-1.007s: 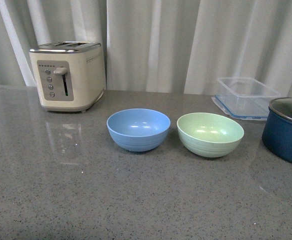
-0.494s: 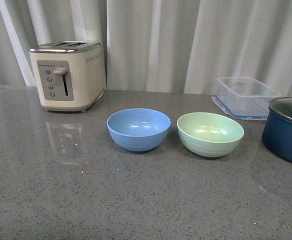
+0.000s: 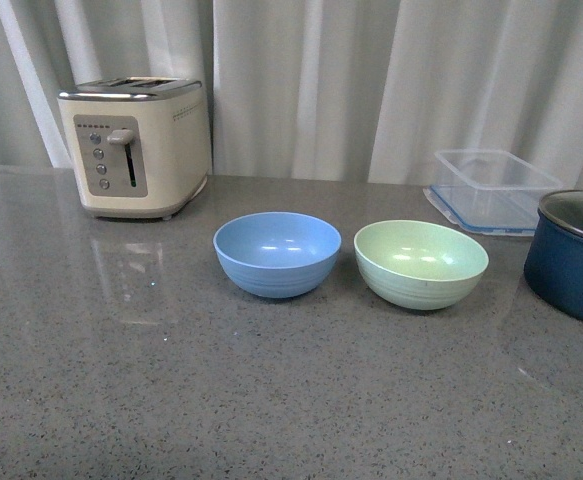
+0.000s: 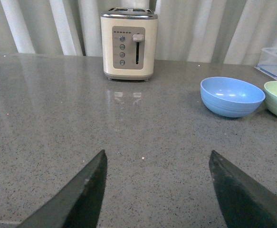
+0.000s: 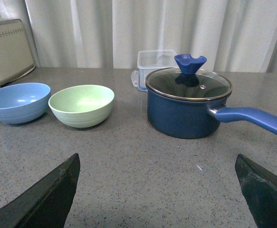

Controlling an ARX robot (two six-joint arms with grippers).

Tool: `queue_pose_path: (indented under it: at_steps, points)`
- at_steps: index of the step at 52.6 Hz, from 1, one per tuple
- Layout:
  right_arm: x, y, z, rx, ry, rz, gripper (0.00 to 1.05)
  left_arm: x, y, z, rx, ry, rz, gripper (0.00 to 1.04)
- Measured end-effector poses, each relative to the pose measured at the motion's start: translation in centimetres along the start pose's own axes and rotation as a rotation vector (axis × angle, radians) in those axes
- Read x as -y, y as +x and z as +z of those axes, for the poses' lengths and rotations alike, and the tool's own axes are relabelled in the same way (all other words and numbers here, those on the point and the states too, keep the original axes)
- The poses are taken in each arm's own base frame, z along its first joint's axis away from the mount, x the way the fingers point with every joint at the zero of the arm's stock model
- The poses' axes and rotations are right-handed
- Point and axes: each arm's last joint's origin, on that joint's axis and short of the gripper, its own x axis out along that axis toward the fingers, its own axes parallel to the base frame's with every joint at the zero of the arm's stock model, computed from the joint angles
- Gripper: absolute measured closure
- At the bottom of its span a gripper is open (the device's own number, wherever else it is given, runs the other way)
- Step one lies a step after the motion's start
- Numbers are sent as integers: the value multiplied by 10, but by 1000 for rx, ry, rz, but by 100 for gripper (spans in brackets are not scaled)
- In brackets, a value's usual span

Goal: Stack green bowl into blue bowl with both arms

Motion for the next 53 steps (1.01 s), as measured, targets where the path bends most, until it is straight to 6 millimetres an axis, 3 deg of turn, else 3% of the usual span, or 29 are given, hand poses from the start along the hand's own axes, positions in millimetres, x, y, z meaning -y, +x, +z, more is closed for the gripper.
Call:
queue_pose_path:
  at_steps: [6,9,12,17,24,28,32,41,53]
  points:
    - [0,0,0,0,0,0,10,0,0,0,0,0,0,13]
    - [0,0,1,-24,-12,19,10,0,0,0,0,1,0,5]
    - [-1,0,3,-140,-38,113,10,0,0,0,0,2,1,8]
    - [-3,5,23,-216,-38,216,10,0,0,0,0,3,-1,7]
    - [-10,21,85,-164,-34,297,10,0,0,0,0,3,0,7]
    - [-16,33,103,-176,-17,341,10,0,0,0,0,3,0,7]
    - [-27,58,119,-229,14,386,10,0,0,0,0,3,-1,7]
    - [-63,133,139,-445,153,395,10,0,0,0,0,3,0,7]
    - [-87,212,114,-700,277,207,10,0,0,0,0,3,0,7]
